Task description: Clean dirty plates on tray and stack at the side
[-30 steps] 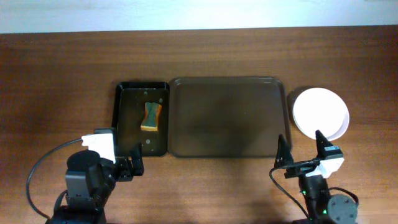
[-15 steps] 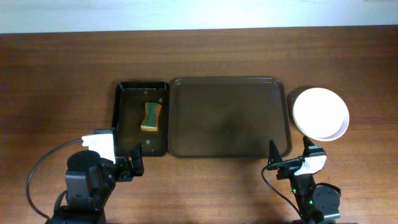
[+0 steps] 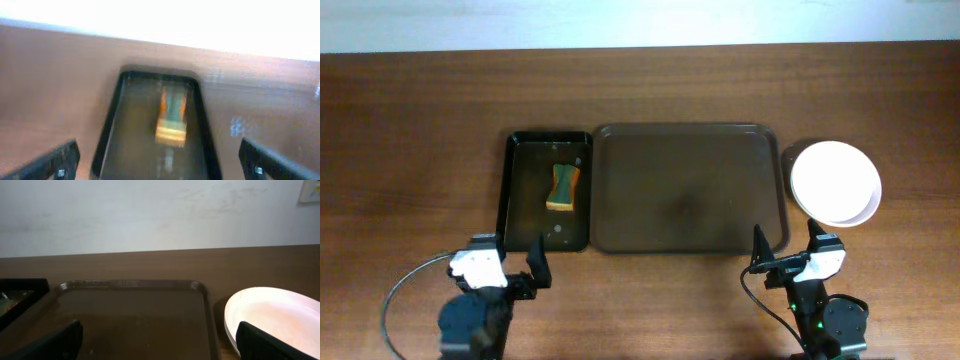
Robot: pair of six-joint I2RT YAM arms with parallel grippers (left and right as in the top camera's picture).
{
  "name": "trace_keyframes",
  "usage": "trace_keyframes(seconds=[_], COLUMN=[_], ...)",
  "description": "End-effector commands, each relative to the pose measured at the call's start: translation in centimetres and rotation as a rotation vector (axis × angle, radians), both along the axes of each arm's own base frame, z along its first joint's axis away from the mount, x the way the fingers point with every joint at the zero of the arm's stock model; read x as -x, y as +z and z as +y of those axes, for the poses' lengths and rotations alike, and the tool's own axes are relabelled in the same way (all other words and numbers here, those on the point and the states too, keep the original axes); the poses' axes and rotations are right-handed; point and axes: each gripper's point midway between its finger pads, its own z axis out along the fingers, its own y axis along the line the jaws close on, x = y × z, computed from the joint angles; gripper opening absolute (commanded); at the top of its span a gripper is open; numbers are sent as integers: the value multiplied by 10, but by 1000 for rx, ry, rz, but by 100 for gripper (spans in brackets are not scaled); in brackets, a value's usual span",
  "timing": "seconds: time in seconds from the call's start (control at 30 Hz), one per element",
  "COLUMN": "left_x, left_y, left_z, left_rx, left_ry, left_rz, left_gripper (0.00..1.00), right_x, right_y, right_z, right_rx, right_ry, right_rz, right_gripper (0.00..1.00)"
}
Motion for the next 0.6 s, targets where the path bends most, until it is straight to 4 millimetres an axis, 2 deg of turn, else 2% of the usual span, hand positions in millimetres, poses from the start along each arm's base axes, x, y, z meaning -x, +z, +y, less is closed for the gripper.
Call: trace_keyframes(seconds=[0.0,0.07,0.13,0.57], left_x=[-8,-14,-14,-14], left_y=[8,19,-26,-25], left_z=[4,10,6,5], left_rx=[12,-1,-10,-8], left_ry=[22,54,29,25], left_rz=[-220,-386,-203,-208], left_gripper=[100,100,100,100], right_x=[0,0,0,0], right_y=[-2,-2,-2,-2], right_z=[-1,-1,-1,-1], right_rx=[0,0,0,0], right_ry=[-5,-5,-5,-5], right_rz=[5,5,5,5], right_gripper=[98,98,98,98])
